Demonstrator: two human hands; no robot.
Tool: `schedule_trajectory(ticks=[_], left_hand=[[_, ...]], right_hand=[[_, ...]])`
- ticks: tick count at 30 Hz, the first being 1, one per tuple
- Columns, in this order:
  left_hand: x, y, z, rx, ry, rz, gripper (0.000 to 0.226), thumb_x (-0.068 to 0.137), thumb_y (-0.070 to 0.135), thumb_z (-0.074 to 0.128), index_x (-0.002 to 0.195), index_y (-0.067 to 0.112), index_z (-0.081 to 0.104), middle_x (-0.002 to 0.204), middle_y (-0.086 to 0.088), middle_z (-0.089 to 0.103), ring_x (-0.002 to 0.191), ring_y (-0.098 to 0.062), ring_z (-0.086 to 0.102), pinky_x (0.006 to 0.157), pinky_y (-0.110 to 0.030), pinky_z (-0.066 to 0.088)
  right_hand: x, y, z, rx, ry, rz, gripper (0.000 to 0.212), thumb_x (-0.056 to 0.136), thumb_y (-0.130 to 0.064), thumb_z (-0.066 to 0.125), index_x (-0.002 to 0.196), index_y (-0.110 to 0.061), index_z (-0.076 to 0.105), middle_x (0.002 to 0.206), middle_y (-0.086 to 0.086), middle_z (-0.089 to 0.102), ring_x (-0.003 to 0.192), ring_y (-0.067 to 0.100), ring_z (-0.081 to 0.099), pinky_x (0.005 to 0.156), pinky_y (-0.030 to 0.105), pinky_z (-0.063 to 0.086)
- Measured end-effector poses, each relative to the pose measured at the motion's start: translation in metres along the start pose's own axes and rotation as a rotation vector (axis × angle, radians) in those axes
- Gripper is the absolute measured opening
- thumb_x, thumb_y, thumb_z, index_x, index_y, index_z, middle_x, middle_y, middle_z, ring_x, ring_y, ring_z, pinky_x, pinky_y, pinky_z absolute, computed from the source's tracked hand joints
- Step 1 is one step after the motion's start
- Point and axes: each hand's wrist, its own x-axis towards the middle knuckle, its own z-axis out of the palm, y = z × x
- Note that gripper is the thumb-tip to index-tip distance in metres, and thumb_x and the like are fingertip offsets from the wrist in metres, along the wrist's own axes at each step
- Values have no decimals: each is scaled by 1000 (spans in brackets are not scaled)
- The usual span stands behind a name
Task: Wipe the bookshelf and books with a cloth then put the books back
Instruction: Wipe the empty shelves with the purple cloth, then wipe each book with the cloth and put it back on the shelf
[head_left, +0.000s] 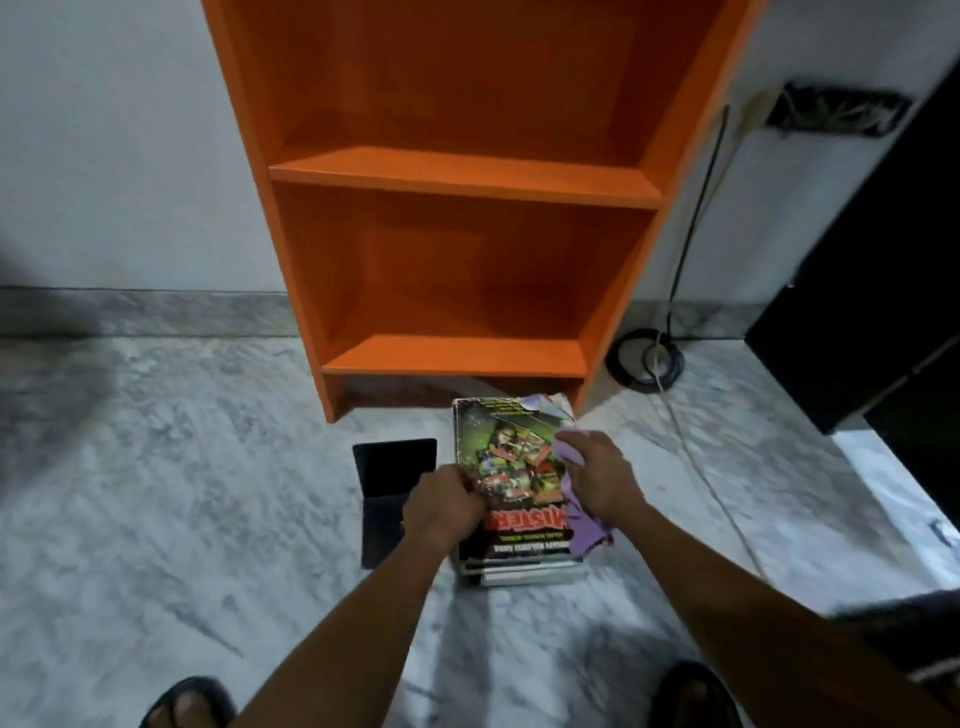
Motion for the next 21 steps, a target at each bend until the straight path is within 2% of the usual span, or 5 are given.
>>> schedule_trajectory(ticks=[5,9,12,17,21], left_hand=[[-6,-7,43,-71,-4,-156,30,92,17,66,115,0,59,116,-17,69,106,-33,68,79,-36,52],[10,-13,36,-240,-29,-254,37,87,25,78,113,0,69,108,-10,72,98,-28,71,79,-32,57],[12,-16,33,-584,-227,-273,34,94,5,66,126,-2,57,117,-11,66,95,-26,69,73,-33,60],[1,-2,19,-940,-270,-120,39,97,-11,49,129,10,51,116,-16,70,99,-29,69,87,-44,57],[-14,3,-9,-885,-365,43,65,91,-16,49,137,30,57,121,-12,73,114,-36,67,101,-53,50]], right_hand=[[-80,-4,13,24,27,45,36,83,-6,57,113,-13,76,124,19,64,104,34,68,86,29,46],[-84,-8,14,73,-8,104,44,82,-12,49,118,-15,74,132,16,60,113,32,65,88,25,42],[-82,-18,10,189,35,112,44,87,-15,44,121,-16,72,133,8,62,119,27,61,93,23,42],[-100,-79,4,470,181,-57,43,105,-33,45,147,-27,50,150,-10,50,133,7,51,108,30,42],[-87,-114,24,585,115,-137,42,107,-29,44,149,-28,50,164,-7,33,150,2,26,120,17,19]])
